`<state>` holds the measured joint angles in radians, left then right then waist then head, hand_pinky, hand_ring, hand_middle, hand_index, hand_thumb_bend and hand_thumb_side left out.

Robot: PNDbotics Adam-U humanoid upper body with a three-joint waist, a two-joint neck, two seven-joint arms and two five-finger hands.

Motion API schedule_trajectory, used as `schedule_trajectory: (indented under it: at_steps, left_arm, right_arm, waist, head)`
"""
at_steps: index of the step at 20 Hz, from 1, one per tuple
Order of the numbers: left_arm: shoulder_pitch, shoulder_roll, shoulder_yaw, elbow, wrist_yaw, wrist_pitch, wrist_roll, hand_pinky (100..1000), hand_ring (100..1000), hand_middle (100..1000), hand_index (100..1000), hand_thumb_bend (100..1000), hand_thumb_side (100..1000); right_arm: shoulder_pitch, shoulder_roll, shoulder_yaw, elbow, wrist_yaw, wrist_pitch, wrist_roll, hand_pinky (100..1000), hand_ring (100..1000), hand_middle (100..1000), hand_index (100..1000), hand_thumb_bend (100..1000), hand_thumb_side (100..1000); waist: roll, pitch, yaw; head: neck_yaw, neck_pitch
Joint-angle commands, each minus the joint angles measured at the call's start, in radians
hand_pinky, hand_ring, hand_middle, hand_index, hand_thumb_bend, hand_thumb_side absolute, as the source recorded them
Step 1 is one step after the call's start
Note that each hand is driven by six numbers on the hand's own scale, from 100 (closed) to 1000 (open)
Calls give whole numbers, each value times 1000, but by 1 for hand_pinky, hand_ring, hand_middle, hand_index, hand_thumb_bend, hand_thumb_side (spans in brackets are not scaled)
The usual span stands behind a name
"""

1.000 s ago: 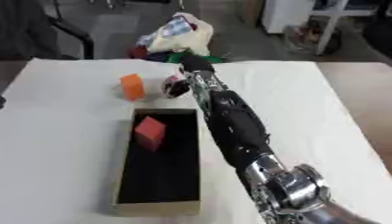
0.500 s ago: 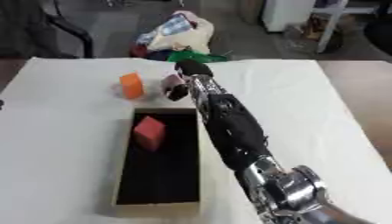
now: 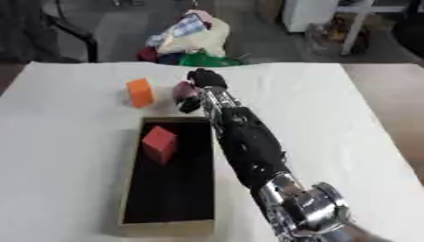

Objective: Pick up objects on the table and place them in the box.

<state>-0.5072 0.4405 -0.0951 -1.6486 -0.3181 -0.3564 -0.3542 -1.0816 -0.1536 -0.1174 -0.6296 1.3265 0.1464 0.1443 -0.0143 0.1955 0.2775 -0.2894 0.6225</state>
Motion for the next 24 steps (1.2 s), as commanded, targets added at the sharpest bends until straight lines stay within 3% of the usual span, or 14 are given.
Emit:
schedule_trajectory:
  at_steps: [1,5,8,10,15,19,24]
  left_arm:
    - [-18,12,5,-16,-4,-1,-1,762,707,687,959,100,1000]
    - [-18,11,6,-16,-6,-1,0,762,706,687,959,100,1000]
    - [-18,11,7,-16,-7,0,1,762,706,687,959,100,1000]
    - [-17,12,8,-15,-8,0,2,762,706,687,959,100,1000]
    - [-10,14,11,-11,-10,3,3,762,706,686,958,100,1000]
    - [3,22,17,-3,-14,6,6,761,706,685,959,100,1000]
    - [20,33,28,8,-21,11,16,761,708,686,959,100,1000]
  right_arm:
    - [-16,-8,-3,-8,7,5,-9,818,827,780,858,211,391]
    - [-12,-8,-3,-11,19,9,-37,799,799,693,784,166,396]
    - [-9,-8,-5,-27,33,5,-76,763,748,532,643,100,417]
    - [-8,-9,-7,-42,40,4,-108,748,729,491,597,100,426]
    - [-9,-7,12,-75,10,-38,-178,734,724,479,585,100,440]
    - [-16,-18,82,-147,-50,-98,-181,735,723,478,585,100,459]
    - [2,-50,203,-272,-131,-178,-125,741,723,481,587,100,486]
  waist:
    - [7,-11,1]
    - [7,-7,1]
    - [7,-5,0]
    - [7,-6,-3]
    - [7,-14,-29]
    - [7,-27,-64]
    - [8,-39,-105]
  head:
    - [-4,-13]
    - [-5,-14]
    - [-5,-14]
    - [-3,-14]
    - [10,-11]
    - [31,-2]
    - [62,10]
